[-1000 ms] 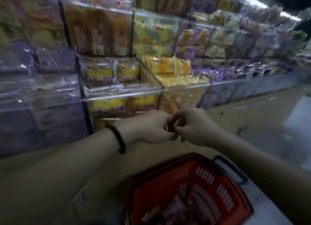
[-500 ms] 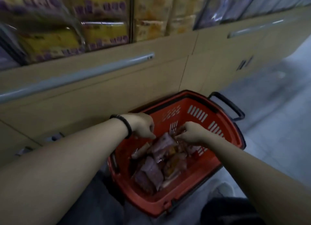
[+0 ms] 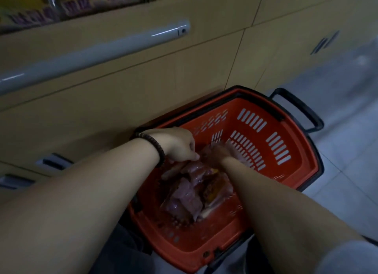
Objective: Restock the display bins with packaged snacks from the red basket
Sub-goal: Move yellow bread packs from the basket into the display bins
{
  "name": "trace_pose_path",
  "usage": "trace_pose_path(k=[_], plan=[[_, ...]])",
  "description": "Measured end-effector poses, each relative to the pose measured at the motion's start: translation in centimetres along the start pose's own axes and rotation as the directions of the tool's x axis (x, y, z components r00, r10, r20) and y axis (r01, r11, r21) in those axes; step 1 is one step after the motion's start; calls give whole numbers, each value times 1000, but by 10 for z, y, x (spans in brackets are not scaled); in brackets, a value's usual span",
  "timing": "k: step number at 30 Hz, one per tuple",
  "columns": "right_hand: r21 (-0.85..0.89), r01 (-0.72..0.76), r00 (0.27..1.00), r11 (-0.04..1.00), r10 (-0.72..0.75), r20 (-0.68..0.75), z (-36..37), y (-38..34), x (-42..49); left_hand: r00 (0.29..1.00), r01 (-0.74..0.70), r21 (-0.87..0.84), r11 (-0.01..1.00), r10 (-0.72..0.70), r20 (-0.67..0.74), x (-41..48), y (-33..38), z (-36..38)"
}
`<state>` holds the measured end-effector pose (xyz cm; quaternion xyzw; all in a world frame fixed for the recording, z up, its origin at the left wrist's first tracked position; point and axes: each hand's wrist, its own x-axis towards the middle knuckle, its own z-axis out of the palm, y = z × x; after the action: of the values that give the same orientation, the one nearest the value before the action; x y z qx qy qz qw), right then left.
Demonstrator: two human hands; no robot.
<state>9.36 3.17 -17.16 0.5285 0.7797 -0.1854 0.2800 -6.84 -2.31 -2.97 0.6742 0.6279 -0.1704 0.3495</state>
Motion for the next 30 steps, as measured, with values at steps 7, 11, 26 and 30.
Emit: trace_pose_path(k=[7,11,26,30], plan=[[438,-88,995,894,98,-1,-21,-4,-15,1000,-11,5,1000,11,15,-5,-1,-2],[618,-140,990,773,130,62,-48,3,-27,1000,12,-8,1000,-12,-5,-9,-5,0],[362,-184,983,914,169,75,42,7,-15,992,102,19,995,-103,67,-12,-6,-3],[455,-126,986,882,59,159,62,4,11,989,109,24,994,-110,101,-11,-1,-4]])
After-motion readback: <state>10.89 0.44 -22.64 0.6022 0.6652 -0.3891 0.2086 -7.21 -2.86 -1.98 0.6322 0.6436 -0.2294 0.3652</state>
